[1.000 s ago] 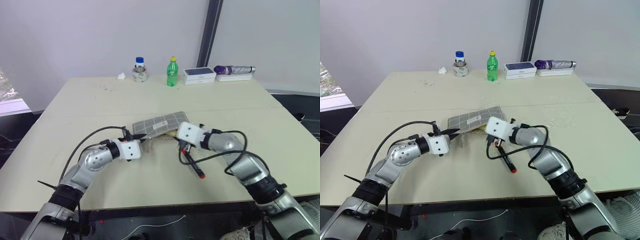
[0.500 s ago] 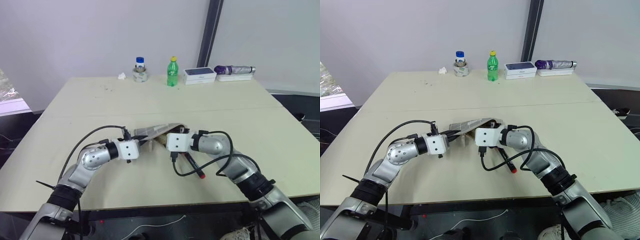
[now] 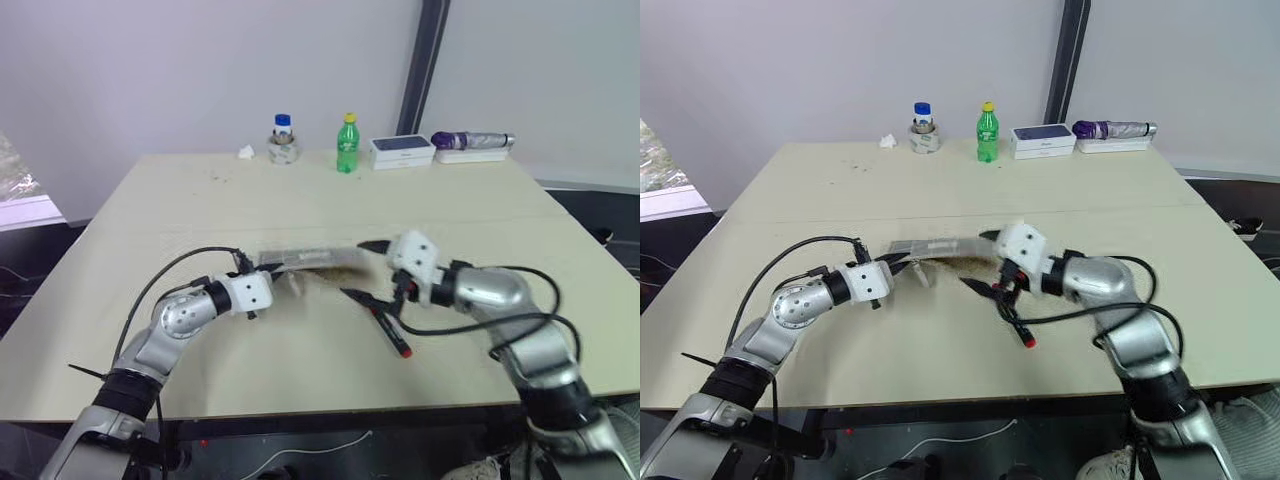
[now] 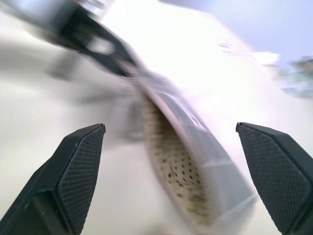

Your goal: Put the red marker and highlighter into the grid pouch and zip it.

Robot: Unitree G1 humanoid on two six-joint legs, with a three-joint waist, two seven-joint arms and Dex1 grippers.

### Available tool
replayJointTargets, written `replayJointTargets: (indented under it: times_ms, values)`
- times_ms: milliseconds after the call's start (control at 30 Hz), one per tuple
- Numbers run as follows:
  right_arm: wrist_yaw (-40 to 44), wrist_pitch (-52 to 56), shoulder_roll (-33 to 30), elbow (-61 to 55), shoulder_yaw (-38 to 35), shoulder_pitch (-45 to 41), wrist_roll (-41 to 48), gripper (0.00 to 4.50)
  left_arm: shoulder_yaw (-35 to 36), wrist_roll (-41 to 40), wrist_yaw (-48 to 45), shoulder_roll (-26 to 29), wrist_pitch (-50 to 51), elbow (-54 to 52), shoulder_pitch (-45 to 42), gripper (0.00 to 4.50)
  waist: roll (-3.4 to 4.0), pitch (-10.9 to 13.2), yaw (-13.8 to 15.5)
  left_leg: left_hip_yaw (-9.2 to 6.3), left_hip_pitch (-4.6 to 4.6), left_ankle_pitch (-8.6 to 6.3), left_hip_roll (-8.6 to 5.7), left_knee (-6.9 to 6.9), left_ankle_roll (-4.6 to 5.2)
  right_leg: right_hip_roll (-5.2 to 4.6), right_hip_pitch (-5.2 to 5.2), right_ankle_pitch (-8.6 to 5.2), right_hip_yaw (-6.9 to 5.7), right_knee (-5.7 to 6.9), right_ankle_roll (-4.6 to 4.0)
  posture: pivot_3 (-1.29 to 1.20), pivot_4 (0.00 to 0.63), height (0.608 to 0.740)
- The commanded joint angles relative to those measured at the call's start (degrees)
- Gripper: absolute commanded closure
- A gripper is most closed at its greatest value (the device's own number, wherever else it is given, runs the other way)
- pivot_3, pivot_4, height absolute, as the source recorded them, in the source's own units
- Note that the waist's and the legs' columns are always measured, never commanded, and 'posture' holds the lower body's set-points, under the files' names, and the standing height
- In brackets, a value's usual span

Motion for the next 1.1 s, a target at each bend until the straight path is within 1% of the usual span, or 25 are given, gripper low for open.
replayJointTargets:
  times_ms: [33,67,167,267,367,467,500,533,567,667,700,733,767,833,900,933,1000,1100]
  values:
    - [-6.13,10.02,-1.32,-6.99,-2.93,8.88,1.09,0.04,2.43,1.45,3.94,0.88,0.31,-0.16,-1.2,4.5,-0.03,-0.02,0.5,-0.01,0.0,0.0,0.0,0.0,0.0,0.0,0.0,0.0,0.0,0.0,0.0,0.0,0.15,0.74]
    - [-9.64,12.73,-0.28,-8.1,-3.69,11.8,0.42,0.04,2.35,1.73,4.36,1.02,0.46,0.17,-1.02,4.5,-0.04,-0.02,0.87,-0.01,0.01,0.0,0.0,0.0,0.0,0.0,0.01,0.0,0.0,0.01,0.0,0.0,0.15,0.74]
    - [-18.38,14.96,4.54,-11.46,-5.5,18.28,-0.27,0.04,1.84,1.99,4.55,1.41,0.39,0.83,-0.06,4.5,-0.02,-0.02,1.11,0.03,0.01,0.0,-0.01,0.01,0.0,-0.01,-0.02,0.0,0.03,0.05,0.0,0.0,0.15,0.74]
    - [-24.81,11.97,4.29,-12.5,-2.76,23.24,-7.17,0.04,1.56,2.15,4.92,1.48,-0.15,1.37,0.14,4.5,-0.01,-0.01,1.14,0.05,0.01,0.01,0.0,0.01,-0.01,-0.01,-0.07,0.0,0.06,0.11,0.0,0.0,0.15,0.74]
    - [-29.01,11.5,5.6,-12.96,-1.35,26.06,-9.79,0.04,1.3,2.34,4.92,1.41,-0.4,1.69,-0.12,4.5,-0.02,-0.02,1.2,0.04,0.02,0.0,-0.01,0.01,-0.01,-0.01,-0.04,0.0,0.05,0.09,0.0,0.0,0.15,0.74]
    - [-31.3,12.6,7.26,-12.62,-1.55,26.38,-9.95,0.04,1.0,2.36,4.74,1.16,-0.57,1.9,-0.51,4.5,-0.02,-0.02,1.14,0.04,0.02,0.01,-0.01,0.01,-0.01,-0.01,-0.04,0.0,0.05,0.1,0.0,0.0,0.15,0.74]
    - [-31.03,13.32,7.14,-12.37,-1.26,26.73,-9.76,0.27,0.93,2.37,4.74,1.12,-0.66,1.92,-0.53,4.5,-0.02,-0.02,1.12,0.05,0.02,0.01,-0.01,0.02,-0.01,-0.01,-0.04,0.0,0.05,0.1,0.0,0.0,0.15,0.74]
    - [-29.98,16.1,5.66,-12.22,0.03,27.51,-9.58,0.55,0.78,2.48,4.75,1.15,-0.82,1.98,-0.61,4.5,-0.03,-0.02,1.12,0.05,0.02,0.01,-0.01,0.02,-0.01,-0.01,-0.03,0.0,0.05,0.09,0.0,0.0,0.15,0.74]
    - [-28.33,17.7,3.91,-12.39,1.58,28.68,-9.21,0.94,0.64,2.62,4.78,1.14,-0.84,2.11,-0.8,4.5,-0.03,-0.02,1.12,0.04,0.02,0.0,-0.01,0.02,-0.01,-0.01,-0.03,0.0,0.05,0.09,0.0,0.0,0.15,0.74]
    - [-27.93,20.67,3.1,-13.08,1.96,30.23,-8.1,2.48,0.5,2.69,4.72,1.23,-0.8,2.31,-1.18,4.5,-0.24,-0.15,1.4,0.0,0.04,0.0,-0.01,0.02,-0.01,-0.01,0.04,0.0,0.0,0.06,0.01,0.0,0.15,0.74]
    - [-28.34,20.49,3.29,-12.97,1.41,29.7,-8.06,2.96,0.43,2.8,4.69,1.29,-0.77,2.41,-1.25,4.5,-0.33,-0.2,1.41,-0.02,0.05,0.0,-0.01,0.02,-0.01,-0.01,0.07,0.0,-0.02,0.05,0.01,0.0,0.15,0.74]
    - [-28.69,19.33,4.09,-13.2,0.13,28.0,-7.42,3.6,0.33,2.88,4.6,1.34,-0.89,2.55,-1.3,4.5,-0.38,-0.24,1.4,-0.03,0.07,0.0,-0.01,0.03,-0.01,-0.01,0.09,0.0,-0.03,0.04,0.01,0.0,0.15,0.74]
    - [-28.52,17.99,4.98,-13.67,-1.0,25.88,-6.23,4.08,0.3,2.84,4.53,1.31,-0.97,2.67,-1.33,4.5,-0.42,-0.26,1.36,-0.02,0.07,0.0,-0.01,0.04,-0.01,-0.01,0.1,0.0,-0.02,0.04,0.01,0.0,0.15,0.74]
    - [-25.95,15.61,5.5,-14.85,-1.39,22.34,-3.33,4.1,0.27,2.73,4.51,1.15,-1.02,2.79,-1.37,4.5,-0.4,-0.25,1.22,-0.03,0.07,0.0,0.0,0.06,-0.01,0.0,0.08,0.0,-0.02,0.06,0.0,0.0,0.15,0.74]
    - [-23.86,13.36,4.7,-15.04,-0.37,21.19,-2.64,4.1,0.12,2.76,4.45,1.09,-1.25,2.85,-1.45,4.5,-0.4,-0.25,1.15,-0.03,0.07,0.01,0.0,0.05,-0.01,0.01,0.05,0.0,-0.01,0.07,0.0,0.0,0.15,0.74]
    - [-23.38,11.87,3.36,-13.78,1.67,19.74,-4.49,4.1,-0.12,2.89,4.47,0.9,-1.27,2.98,-1.65,4.5,-0.4,-0.25,1.11,-0.03,0.06,0.0,0.01,0.03,-0.01,0.02,0.04,0.0,-0.01,0.07,0.0,0.0,0.15,0.74]
    - [-24.01,10.9,3.59,-11.4,3.66,16.78,-5.94,4.1,-0.59,3.17,4.47,0.53,-1.32,3.12,-1.83,4.5,-0.41,-0.25,1.07,-0.02,0.05,-0.01,0.0,-0.01,0.01,0.01,0.02,-0.01,-0.01,0.03,0.01,0.0,0.15,0.74]
    - [-24.18,9.36,3.21,-9.33,5.81,14.97,-7.56,4.1,-0.62,3.21,4.32,0.3,-1.3,2.83,-1.76,4.5,-0.41,-0.24,1.23,-0.03,0.04,-0.01,-0.01,0.0,0.01,0.01,0.03,0.0,-0.02,0.02,0.01,0.0,0.15,0.74]
